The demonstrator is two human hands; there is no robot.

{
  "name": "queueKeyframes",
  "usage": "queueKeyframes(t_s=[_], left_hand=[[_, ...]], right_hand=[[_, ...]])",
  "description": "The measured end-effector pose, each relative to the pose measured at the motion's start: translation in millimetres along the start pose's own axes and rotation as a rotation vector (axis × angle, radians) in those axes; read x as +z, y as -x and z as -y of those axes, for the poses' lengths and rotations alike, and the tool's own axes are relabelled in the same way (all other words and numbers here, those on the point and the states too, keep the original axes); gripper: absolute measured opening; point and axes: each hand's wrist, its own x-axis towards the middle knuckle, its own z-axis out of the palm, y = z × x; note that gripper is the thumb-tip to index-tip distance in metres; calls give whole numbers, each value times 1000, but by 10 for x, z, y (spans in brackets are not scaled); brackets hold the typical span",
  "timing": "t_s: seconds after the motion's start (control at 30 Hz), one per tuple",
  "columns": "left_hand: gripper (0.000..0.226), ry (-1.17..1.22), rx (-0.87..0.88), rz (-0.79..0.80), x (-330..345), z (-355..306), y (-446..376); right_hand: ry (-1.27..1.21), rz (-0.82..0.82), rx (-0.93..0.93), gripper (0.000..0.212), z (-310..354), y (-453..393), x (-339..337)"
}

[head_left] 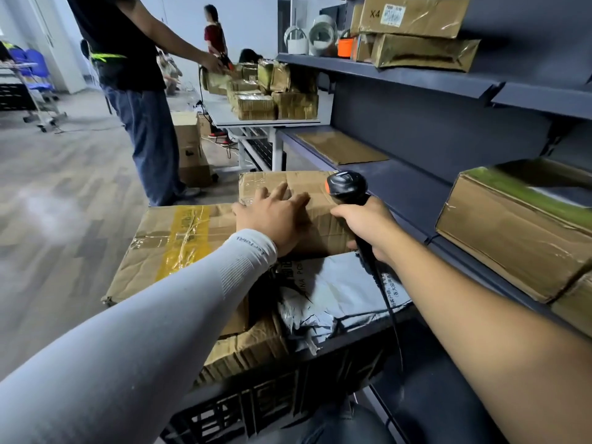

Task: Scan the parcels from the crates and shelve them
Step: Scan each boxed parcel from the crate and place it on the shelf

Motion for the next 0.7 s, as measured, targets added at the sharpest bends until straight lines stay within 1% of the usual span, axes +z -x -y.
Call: queueKeyframes(t_s=[0.07, 0.17, 0.4, 0.53, 0.63, 0.7], left_hand=[[56, -17, 7, -70, -25, -4, 28], [55, -6, 30, -147, -121, -59, 34], [57, 33, 84, -250, -477, -372, 249], [58, 38, 132, -328, -566, -642, 498], [58, 47, 174, -353, -582, -878, 711], [59, 51, 193, -358, -563, -1031, 868]], right_hand=[[-2, -35, -25, 17, 33, 32, -30], [-6, -68, -66, 25, 110, 121, -124], [10, -129, -158, 25, 309, 540, -563], [-5, -194, -171, 23, 242, 885, -846], [-25, -238, -156, 20, 108, 1156, -1042], [-27, -256, -138, 21, 9, 1353, -1172]])
